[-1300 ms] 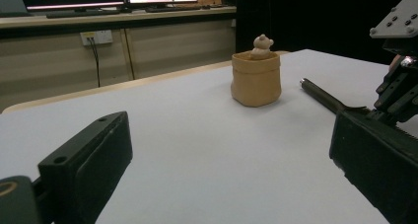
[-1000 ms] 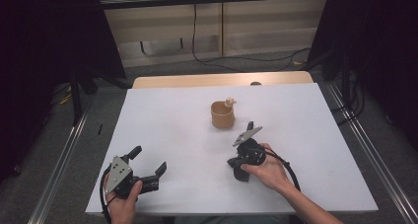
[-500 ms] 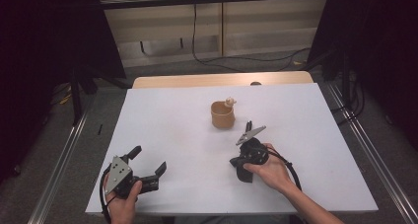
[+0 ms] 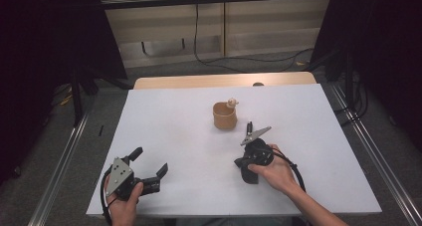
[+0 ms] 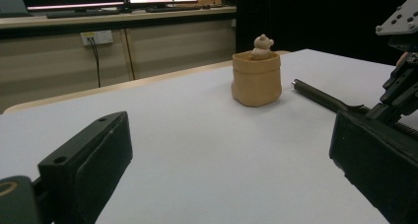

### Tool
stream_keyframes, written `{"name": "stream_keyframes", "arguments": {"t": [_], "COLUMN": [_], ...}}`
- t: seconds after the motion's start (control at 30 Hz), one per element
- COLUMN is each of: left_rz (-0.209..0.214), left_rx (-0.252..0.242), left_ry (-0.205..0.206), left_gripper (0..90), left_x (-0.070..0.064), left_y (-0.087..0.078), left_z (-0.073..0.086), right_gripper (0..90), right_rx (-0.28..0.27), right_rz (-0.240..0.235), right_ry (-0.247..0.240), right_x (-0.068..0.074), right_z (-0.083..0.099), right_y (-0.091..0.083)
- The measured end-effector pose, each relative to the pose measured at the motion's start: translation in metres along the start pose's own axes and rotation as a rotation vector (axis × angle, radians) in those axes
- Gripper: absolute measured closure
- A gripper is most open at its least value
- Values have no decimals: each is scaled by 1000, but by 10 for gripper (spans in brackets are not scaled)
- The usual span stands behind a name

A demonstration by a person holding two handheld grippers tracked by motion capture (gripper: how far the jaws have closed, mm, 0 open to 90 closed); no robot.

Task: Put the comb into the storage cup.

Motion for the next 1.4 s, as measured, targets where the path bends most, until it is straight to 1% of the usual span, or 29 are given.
{"name": "stream_keyframes", "arguments": {"t": [0.23,0.5,0.67,0.73,1.03,1.4], "left_rz": [-2,4,0,5,1,2], "left_rx": [-1,3,0,4,1,4], "left_ry": [-2,6,-1,6,0,5], "left_gripper": [27,27,27,27,27,27], "left_x": [0,0,0,0,0,0], "left_y": [0,1,0,1,0,0], "left_z": [0,1,0,1,0,1], "right_gripper": [900,900,900,900,900,900], "right_rx": [6,4,5,5,4,0], "right_rz": [12,19,23,26,26,26], "right_ry": [9,16,21,28,33,38], "right_x": [-2,-4,-5,-6,-7,-8], "right_z": [1,3,4,4,6,7], "right_y": [-1,-5,-6,-7,-7,-9]}}
Point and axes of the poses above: each handheld gripper's, and its own axes: y roughly forward along the jaws, z roughly out of its underside, x roughly to its left, the point moved 10 cm from there along y, roughly forward along the jaws
